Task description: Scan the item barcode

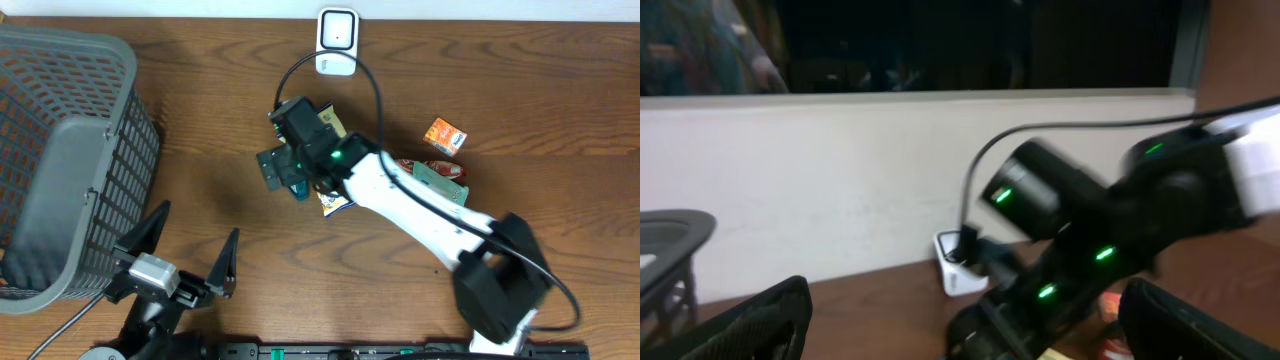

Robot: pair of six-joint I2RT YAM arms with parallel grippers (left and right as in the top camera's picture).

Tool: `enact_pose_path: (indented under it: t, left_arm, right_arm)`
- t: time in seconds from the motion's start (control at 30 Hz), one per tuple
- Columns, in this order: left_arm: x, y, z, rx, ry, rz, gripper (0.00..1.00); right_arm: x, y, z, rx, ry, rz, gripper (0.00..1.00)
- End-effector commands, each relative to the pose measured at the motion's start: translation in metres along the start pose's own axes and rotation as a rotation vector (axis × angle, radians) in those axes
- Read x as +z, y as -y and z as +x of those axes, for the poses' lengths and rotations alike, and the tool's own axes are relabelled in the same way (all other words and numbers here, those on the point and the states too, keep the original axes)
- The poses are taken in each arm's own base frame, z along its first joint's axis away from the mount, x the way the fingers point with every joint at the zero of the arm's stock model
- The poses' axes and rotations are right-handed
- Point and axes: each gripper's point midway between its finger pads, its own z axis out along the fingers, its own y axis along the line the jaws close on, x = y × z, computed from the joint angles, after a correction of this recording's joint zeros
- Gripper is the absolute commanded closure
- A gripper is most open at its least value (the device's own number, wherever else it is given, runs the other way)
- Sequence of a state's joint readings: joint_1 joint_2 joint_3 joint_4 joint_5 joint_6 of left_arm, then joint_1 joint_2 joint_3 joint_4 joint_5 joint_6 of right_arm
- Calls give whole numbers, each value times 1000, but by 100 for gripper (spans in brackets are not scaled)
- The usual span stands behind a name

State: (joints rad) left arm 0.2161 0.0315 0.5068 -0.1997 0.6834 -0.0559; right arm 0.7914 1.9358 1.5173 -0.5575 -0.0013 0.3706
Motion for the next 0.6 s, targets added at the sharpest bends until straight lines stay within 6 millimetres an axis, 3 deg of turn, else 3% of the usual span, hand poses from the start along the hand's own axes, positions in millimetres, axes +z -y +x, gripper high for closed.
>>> enact_pose_path:
  t: [0.0,0.17,0.47,0.57]
  left_arm:
    - [-7,13,-13,40,14,37,2]
    - [-9,12,3,54,-56,29,2]
    - [-9,11,10,46,-85,27,2]
    - [-9,11,11,43,-89,26,2]
  right_arm:
    - [25,-13,12,-27,-26,-9,3]
    - [43,-13,11,-33,11,42,18]
    - [42,4,13,-27,30,168,44]
    - [42,4,13,-26,32,168,43]
